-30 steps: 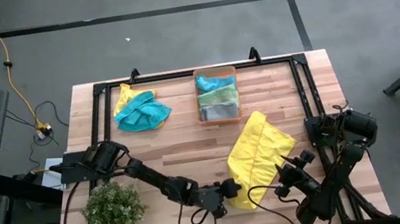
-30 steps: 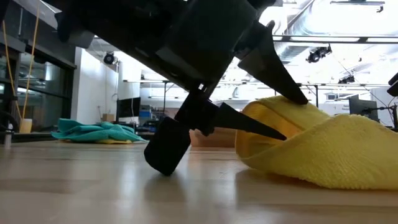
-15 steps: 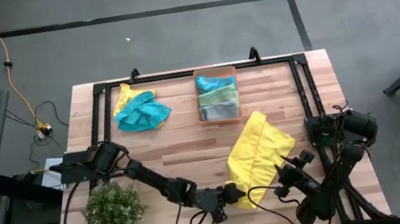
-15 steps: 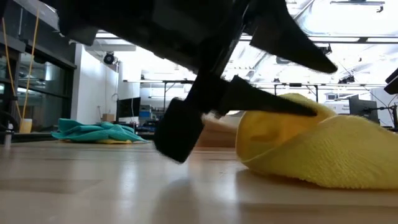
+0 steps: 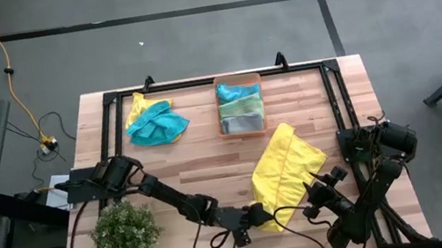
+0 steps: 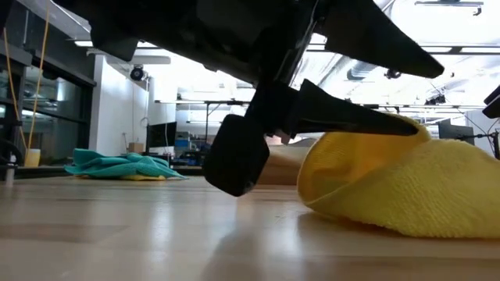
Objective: Fold microfiber towels
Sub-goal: Fold the right yellow microfiber cloth
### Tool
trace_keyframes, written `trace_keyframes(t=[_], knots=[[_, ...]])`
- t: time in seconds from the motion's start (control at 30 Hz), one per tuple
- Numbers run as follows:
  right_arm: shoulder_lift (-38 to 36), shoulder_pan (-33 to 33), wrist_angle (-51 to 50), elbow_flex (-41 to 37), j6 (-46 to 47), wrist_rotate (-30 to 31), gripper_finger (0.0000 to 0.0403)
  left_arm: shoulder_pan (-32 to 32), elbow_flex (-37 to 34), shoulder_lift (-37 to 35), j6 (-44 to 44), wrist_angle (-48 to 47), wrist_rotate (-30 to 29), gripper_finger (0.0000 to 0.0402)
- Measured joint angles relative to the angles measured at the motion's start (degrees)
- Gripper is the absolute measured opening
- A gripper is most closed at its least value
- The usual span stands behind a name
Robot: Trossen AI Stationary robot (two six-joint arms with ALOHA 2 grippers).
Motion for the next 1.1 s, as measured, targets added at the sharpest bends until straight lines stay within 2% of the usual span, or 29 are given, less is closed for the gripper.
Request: trace_keyframes(t=[0.27, 0.43, 0.6, 0.73, 0.83, 0.93, 1.1], knots=[[0.0, 0.0, 0.1, 0.0, 0.0, 0.0, 0.0167, 0.0, 0.0, 0.0, 1.4, 0.1, 1.4, 0.0172], [0.0, 0.0, 0.1, 0.0, 0.0, 0.0, 0.0167, 0.1, 0.0, 0.0, 5.9, 0.0, 6.7, 0.0172], [0.0, 0.0, 0.1, 0.0, 0.0, 0.0, 0.0167, 1.0, 0.0, 0.0, 5.8, 0.0, 7.9, 0.0172], [0.0, 0.0, 0.1, 0.0, 0.0, 0.0, 0.0167, 2.0, 0.0, 0.0, 2.1, -1.1, 7.8, 0.0172], [0.0, 0.0, 0.2, 0.0, 0.0, 0.0, 0.0167, 1.9, 0.0, 0.0, 2.7, -2.8, 4.7, 0.0172], [0.0, 0.0, 0.2, 0.0, 0.0, 0.0, 0.0167, 0.3, 0.0, 0.0, 2.4, 0.0, 0.9, 0.0172], [0.0, 0.0, 0.4, 0.0, 0.0, 0.0, 0.0167, -2.4, 0.0, 0.0, 2.2, -0.5, -4.6, 0.0172]])
